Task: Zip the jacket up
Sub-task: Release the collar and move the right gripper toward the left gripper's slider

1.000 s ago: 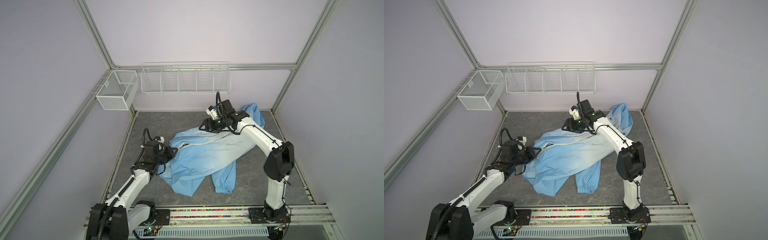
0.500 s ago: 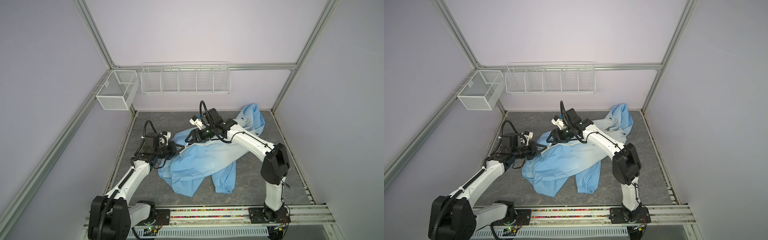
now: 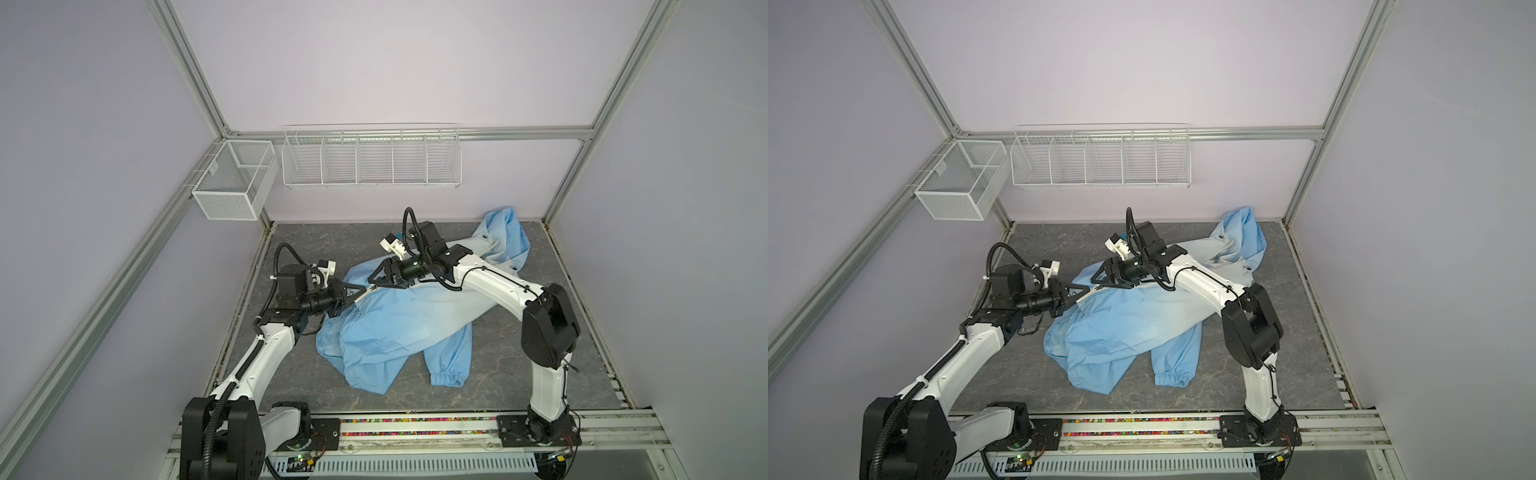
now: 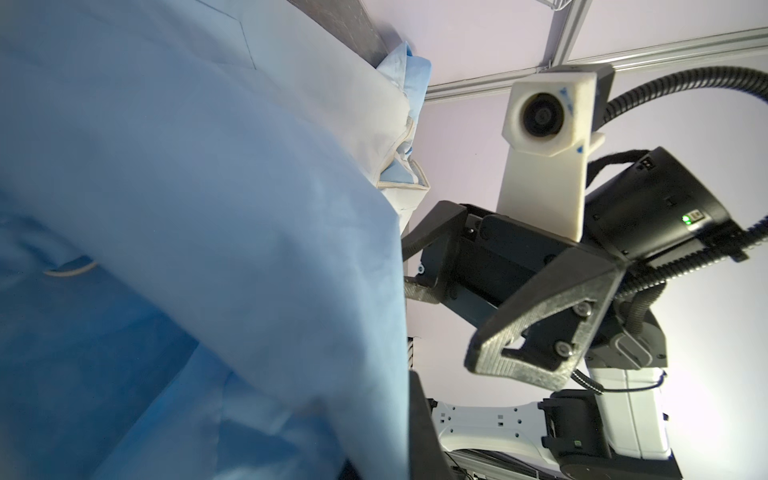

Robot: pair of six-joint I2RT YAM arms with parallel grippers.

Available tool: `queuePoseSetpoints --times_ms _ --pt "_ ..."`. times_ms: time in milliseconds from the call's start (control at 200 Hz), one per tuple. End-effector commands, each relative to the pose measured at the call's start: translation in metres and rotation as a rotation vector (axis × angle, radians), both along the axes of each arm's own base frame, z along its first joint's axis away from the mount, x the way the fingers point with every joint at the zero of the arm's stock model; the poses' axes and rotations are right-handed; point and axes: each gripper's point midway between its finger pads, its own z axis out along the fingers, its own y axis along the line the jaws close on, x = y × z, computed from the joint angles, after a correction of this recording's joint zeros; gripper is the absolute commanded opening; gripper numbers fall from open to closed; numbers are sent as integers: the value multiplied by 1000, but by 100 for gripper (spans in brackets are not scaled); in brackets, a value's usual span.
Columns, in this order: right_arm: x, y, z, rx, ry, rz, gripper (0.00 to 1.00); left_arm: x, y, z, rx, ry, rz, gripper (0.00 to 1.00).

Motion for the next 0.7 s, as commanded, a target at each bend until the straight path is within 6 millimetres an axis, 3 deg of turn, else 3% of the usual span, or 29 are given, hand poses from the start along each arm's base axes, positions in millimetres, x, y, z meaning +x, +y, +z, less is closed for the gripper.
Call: queuePoseSetpoints --times_ms 0,695 --pt "2 2 -2 30 24 1 62 -3 -3 11 -44 -33 -34 0" --pt "-15 -9 2 48 49 -31 50 1 -1 6 -40 -22 -13 0"
